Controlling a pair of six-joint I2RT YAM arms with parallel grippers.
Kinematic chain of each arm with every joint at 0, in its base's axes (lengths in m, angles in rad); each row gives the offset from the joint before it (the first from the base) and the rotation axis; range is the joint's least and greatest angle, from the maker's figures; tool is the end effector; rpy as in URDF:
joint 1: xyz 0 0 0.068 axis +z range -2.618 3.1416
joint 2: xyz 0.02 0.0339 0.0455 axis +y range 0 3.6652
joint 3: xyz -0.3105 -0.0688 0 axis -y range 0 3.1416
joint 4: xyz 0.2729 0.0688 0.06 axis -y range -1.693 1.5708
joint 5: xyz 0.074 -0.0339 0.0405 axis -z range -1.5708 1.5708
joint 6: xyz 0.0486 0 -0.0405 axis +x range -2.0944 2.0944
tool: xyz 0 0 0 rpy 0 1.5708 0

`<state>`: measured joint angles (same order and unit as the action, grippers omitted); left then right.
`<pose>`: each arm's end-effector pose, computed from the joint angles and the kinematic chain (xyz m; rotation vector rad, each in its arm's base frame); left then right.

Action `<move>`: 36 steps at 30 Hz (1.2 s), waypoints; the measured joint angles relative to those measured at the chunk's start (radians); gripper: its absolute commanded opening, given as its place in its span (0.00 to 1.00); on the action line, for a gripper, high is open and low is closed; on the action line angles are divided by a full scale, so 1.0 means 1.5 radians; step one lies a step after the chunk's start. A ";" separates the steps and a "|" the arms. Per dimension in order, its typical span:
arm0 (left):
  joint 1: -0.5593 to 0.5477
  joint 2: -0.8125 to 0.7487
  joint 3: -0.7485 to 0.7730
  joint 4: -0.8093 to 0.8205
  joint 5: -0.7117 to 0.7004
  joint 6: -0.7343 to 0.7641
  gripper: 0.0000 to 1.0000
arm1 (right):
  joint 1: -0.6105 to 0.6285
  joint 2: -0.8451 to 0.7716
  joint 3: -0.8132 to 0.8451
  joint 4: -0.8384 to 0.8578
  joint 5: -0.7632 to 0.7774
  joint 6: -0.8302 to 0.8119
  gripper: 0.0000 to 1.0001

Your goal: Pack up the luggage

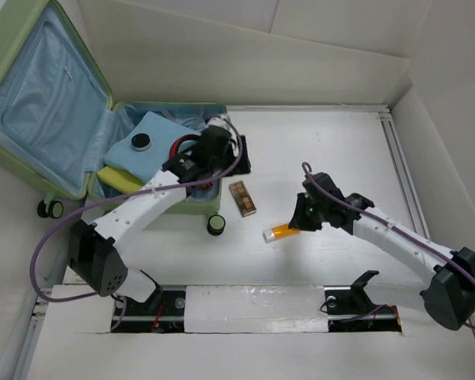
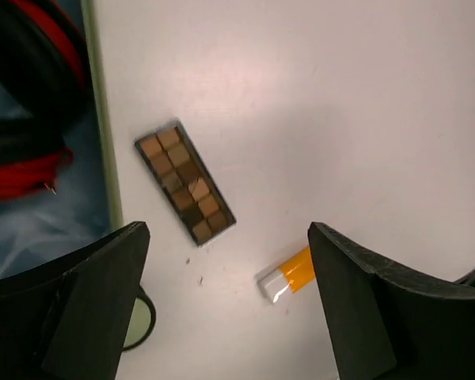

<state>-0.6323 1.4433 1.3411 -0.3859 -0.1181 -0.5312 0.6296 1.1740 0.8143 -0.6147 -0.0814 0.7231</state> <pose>0.2987 -0.2117 0.3960 0.0317 2.1092 -0.5924 0.1960 0.1476 0.2587 0.0912 2.6619 0.5970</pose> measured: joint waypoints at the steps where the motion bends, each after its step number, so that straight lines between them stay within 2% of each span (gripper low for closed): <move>1: -0.028 0.003 -0.019 -0.006 -0.011 -0.010 0.76 | 0.000 -0.006 0.000 -0.006 0.009 0.002 0.16; 5: -0.123 0.072 -0.033 -0.035 -0.075 -0.043 0.75 | -0.006 -0.063 0.000 -0.027 0.035 0.019 0.17; 6: -0.145 0.096 -0.030 -0.039 -0.090 -0.052 0.75 | -0.008 -0.081 0.000 -0.031 0.038 0.023 0.20; 7: -0.165 0.119 -0.026 -0.040 -0.102 -0.061 0.75 | -0.013 -0.099 0.000 -0.037 0.041 0.025 0.30; 8: -0.180 0.142 -0.025 -0.040 -0.108 -0.070 0.75 | -0.017 -0.115 0.000 -0.042 0.044 0.029 0.36; 10: -0.194 0.182 -0.024 -0.040 -0.120 -0.084 0.75 | -0.023 -0.138 -0.001 -0.052 0.049 0.031 0.46; 16: -0.184 0.279 -0.016 -0.046 -0.168 -0.136 0.70 | -0.027 -0.179 -0.007 -0.087 0.048 0.037 0.55; 21: -0.179 0.298 -0.017 -0.047 -0.176 -0.189 0.70 | -0.027 -0.216 -0.007 -0.107 0.044 0.038 0.57; 31: -0.153 0.349 0.001 -0.028 -0.187 -0.221 0.70 | -0.027 -0.233 -0.007 -0.131 0.034 0.027 0.57; 32: -0.153 0.350 0.002 -0.028 -0.189 -0.223 0.68 | -0.027 -0.233 -0.007 -0.135 0.034 0.026 0.57; 36: -0.153 0.357 0.006 -0.030 -0.195 -0.226 0.47 | -0.030 -0.233 -0.006 -0.146 0.035 0.016 0.57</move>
<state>-0.8619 1.9781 1.3506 -0.4301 -0.4107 -0.8707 0.5850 0.8246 0.8051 -0.8333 -0.0296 0.7475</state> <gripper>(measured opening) 0.549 0.565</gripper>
